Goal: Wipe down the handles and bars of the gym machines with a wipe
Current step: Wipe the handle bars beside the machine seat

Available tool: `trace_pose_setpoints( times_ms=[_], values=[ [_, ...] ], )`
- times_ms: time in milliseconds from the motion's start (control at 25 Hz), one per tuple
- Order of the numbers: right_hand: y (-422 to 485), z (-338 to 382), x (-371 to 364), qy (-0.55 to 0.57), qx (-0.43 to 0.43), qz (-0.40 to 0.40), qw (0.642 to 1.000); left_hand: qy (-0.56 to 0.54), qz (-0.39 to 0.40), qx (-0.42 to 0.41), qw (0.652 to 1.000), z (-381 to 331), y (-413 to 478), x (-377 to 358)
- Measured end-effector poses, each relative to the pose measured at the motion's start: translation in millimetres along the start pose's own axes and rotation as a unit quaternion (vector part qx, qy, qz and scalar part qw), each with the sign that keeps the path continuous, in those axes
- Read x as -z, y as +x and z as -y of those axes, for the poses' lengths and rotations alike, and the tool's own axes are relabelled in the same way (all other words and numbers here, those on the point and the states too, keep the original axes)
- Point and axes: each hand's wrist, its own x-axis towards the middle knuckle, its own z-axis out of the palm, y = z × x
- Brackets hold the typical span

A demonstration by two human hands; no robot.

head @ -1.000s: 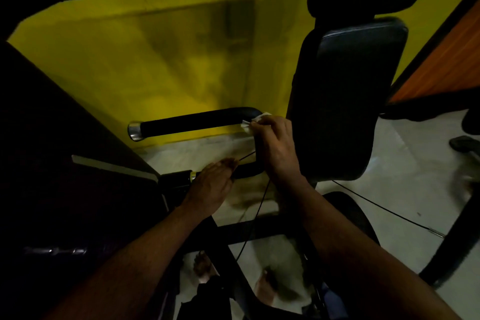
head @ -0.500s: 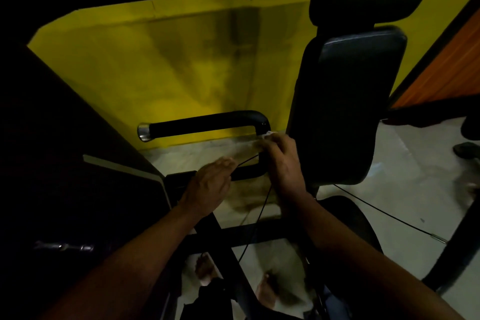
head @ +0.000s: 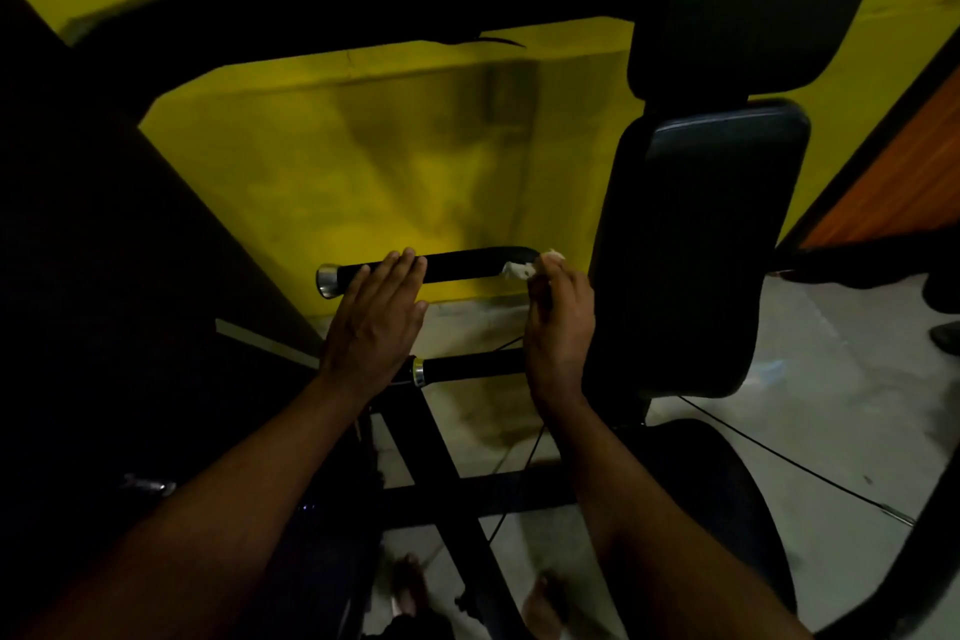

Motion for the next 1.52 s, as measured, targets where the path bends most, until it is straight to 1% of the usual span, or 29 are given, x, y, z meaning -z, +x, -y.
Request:
trace_pose_setpoints(
  times_ms=[120, 160, 200, 280, 320, 360, 400, 480, 520, 600, 640, 720, 760, 840, 880, 960, 1000, 1040, 1120, 1160, 1200, 1240, 1280, 1320, 1360, 1400, 1440, 1480, 1520],
  values=[
    [10, -1, 0, 0.051, -0.099, -0.089, 0.990, -0.026, -0.001, 0.047, 0.999, 14, 3, 7],
    [13, 1, -3, 0.054, -0.133, -0.091, 0.986, -0.029, 0.003, 0.058, 0.998, 21, 3, 6],
    [14, 5, -8, 0.031, -0.158, -0.074, 0.984, -0.037, 0.007, 0.066, 0.997, 28, 3, 6],
    [14, 8, -15, -0.020, -0.174, -0.035, 0.984, -0.052, 0.015, 0.068, 0.996, 40, 2, 3],
    [15, 9, -16, -0.034, -0.162, -0.017, 0.986, -0.049, 0.018, 0.060, 0.997, 43, 1, 1],
    [16, 8, -13, -0.052, -0.118, 0.005, 0.992, -0.044, 0.020, 0.048, 0.998, 45, 0, 0],
    [19, 4, -8, -0.072, -0.051, 0.029, 0.996, -0.039, 0.020, 0.038, 0.998, 46, -1, -1],
    [25, -8, 2, -0.126, 0.084, 0.093, 0.984, -0.034, 0.011, 0.029, 0.999, 47, -1, 1],
    [27, -12, 5, -0.142, 0.118, 0.110, 0.977, -0.031, 0.005, 0.026, 0.999, 48, 0, 1],
    [29, -7, 5, -0.149, 0.143, 0.111, 0.972, -0.025, 0.000, 0.019, 0.999, 53, -1, 0],
    [27, -2, 3, -0.146, 0.171, 0.111, 0.968, -0.025, -0.001, 0.013, 1.000, 55, -1, 0],
    [22, 4, -3, -0.173, 0.263, 0.127, 0.941, -0.030, -0.009, 0.007, 1.000, 60, -1, -2],
    [21, 2, -7, -0.192, 0.271, 0.124, 0.935, -0.038, -0.013, 0.009, 0.999, 63, -1, -2],
    [17, 6, -14, -0.196, 0.193, 0.097, 0.957, -0.051, -0.018, 0.013, 0.998, 66, -2, -3],
    [13, 8, -15, -0.195, 0.201, 0.087, 0.956, -0.051, -0.019, 0.011, 0.998, 66, -3, -3],
    [10, 3, -14, -0.214, 0.266, 0.099, 0.934, -0.049, -0.016, 0.006, 0.999, 67, -2, -2],
    [13, 0, -10, -0.214, 0.257, 0.096, 0.937, -0.050, -0.013, 0.007, 0.999, 68, -1, -3],
    [14, -3, -7, -0.206, 0.205, 0.069, 0.954, -0.049, -0.012, 0.007, 0.999, 69, -1, -3],
    [4, 0, -14, -0.151, 0.044, -0.019, 0.987, -0.045, -0.016, 0.006, 0.999, 68, -1, -5],
    [-5, 7, -25, -0.088, -0.045, -0.066, 0.993, -0.046, -0.018, 0.005, 0.999, 67, 0, -6],
    [-13, 18, -41, -0.004, -0.143, -0.115, 0.983, -0.049, -0.018, 0.006, 0.999, 68, 0, -6],
    [-16, 31, -54, 0.107, -0.257, -0.171, 0.945, -0.053, -0.017, 0.007, 0.998, 69, 0, -6],
    [-13, 45, -63, 0.251, -0.375, -0.216, 0.866, -0.056, -0.016, 0.007, 0.998, 70, -1, -5],
    [-6, 53, -69, 0.400, -0.454, -0.240, 0.759, -0.059, -0.015, 0.003, 0.998, 71, -1, -4],
    [1, 57, -71, 0.507, -0.495, -0.251, 0.659, -0.061, -0.015, -0.004, 0.998, 72, 0, -3],
    [5, 58, -71, 0.575, -0.512, -0.258, 0.584, -0.059, -0.011, -0.012, 0.998, 73, 0, -3],
    [5, 60, -71, 0.614, -0.515, -0.253, 0.542, -0.057, -0.006, -0.021, 0.998, 76, 0, -2],
    [3, 61, -69, 0.636, -0.509, -0.234, 0.531, -0.059, -0.003, -0.029, 0.998, 79, 0, -3],
    [0, 60, -67, 0.641, -0.503, -0.206, 0.542, -0.067, -0.004, -0.033, 0.997, 82, -1, -4]
  ],
)
